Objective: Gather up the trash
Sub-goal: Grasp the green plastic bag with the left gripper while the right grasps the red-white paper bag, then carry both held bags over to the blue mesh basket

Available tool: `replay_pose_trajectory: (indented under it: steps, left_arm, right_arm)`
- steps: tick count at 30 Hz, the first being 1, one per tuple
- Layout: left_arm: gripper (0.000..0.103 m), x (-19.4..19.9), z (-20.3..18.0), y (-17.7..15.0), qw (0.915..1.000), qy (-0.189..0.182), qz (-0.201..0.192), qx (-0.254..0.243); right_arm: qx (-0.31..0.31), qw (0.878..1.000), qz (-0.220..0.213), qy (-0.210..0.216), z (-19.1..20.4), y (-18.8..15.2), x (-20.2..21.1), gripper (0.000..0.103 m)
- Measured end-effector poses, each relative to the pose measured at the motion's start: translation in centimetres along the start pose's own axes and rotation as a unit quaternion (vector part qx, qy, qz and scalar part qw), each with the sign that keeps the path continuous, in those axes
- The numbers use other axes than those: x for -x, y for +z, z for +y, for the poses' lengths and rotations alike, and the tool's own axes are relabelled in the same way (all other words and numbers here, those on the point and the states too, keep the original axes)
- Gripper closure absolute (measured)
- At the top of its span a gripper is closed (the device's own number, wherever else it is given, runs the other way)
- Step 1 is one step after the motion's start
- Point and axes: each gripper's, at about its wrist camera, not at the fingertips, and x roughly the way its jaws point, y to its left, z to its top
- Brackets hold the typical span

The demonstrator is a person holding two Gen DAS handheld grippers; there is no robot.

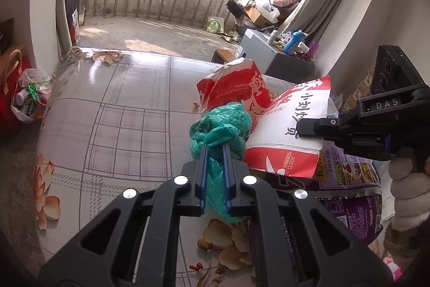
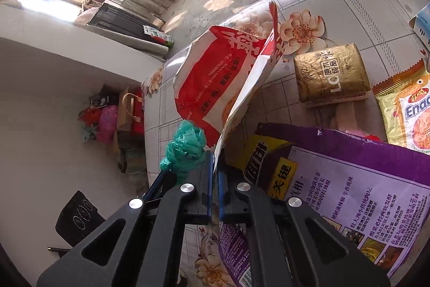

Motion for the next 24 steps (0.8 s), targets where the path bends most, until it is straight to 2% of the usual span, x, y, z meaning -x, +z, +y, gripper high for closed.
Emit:
replay_pose_trajectory:
  steps: [1, 8, 13, 19, 24]
  left_arm:
    - [0.1, 0.8, 0.1, 0.3, 0.9999, 0.0, -0.011, 0.002]
    - [0.101, 6.3, -0.5, 2.7, 0.9971, -0.004, -0.075, 0.015]
    - [0.101, 10.7, -3.2, 3.9, 0.9935, -0.03, -0.11, 0.006]
    - [0.101, 14.8, -10.3, 4.1, 0.9857, -0.093, -0.135, -0.04]
    - [0.101, 14.7, -19.2, 2.5, 0.973, -0.176, -0.112, -0.098]
  right_arm:
    - [0.011, 1.0, -0.01, 0.006, 0.4, 0.0, 0.4, 0.1]
    - [0.053, 0.995, -0.067, 0.045, 2.7, 0.3, 4.4, 0.101]
    - [0.069, 0.987, -0.122, 0.076, 2.9, -0.6, 10.2, 0.101]
    - [0.068, 0.971, -0.209, 0.089, -0.6, -4.9, 19.7, 0.101]
    - [0.027, 0.952, -0.302, 0.043, -7.5, -10.3, 28.5, 0.101]
